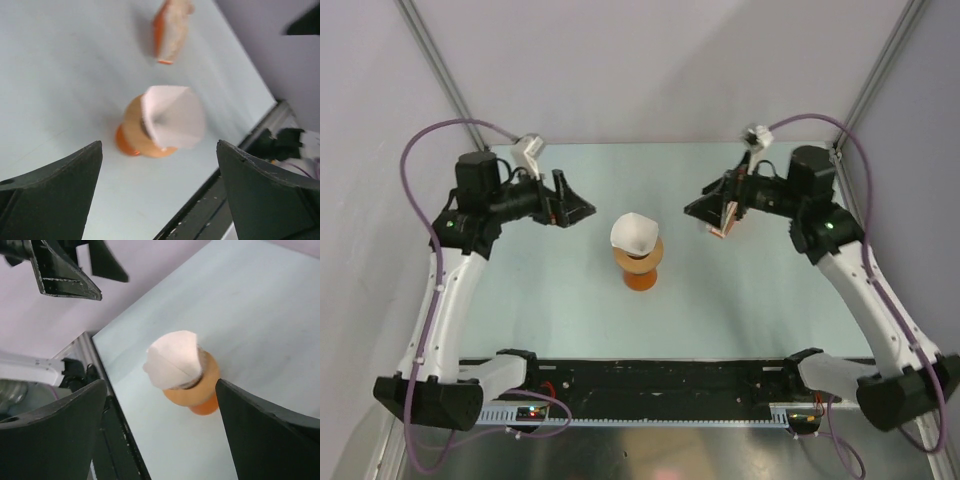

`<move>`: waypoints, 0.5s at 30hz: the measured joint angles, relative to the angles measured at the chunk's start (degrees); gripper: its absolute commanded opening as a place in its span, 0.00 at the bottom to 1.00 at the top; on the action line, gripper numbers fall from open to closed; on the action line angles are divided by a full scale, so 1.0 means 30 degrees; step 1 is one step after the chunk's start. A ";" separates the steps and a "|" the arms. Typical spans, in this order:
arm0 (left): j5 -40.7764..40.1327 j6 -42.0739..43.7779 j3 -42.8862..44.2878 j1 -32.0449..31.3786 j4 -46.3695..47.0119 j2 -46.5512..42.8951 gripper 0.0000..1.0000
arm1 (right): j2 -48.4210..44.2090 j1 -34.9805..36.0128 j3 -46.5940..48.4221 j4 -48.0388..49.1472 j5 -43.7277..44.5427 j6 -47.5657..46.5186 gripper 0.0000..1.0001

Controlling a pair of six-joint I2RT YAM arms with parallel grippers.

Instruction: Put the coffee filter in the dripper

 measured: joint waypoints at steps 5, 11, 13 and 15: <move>-0.2973 0.1916 -0.0583 0.1953 -0.2667 -0.0787 1.00 | -0.3526 -0.3366 -0.2135 -0.0845 0.0954 -0.0714 0.99; -0.6798 0.3752 -0.3235 0.2069 -0.4299 -0.1013 1.00 | -0.5486 -0.7082 -0.5355 -0.2892 0.2106 -0.2455 1.00; -0.7912 0.3985 -0.3956 0.2069 -0.4590 -0.0896 1.00 | -0.5595 -0.7737 -0.6477 -0.3534 0.2302 -0.3082 0.99; -0.8670 0.4167 -0.4306 0.2076 -0.4699 -0.0750 1.00 | -0.5595 -0.8233 -0.7424 -0.4080 0.2572 -0.3708 0.99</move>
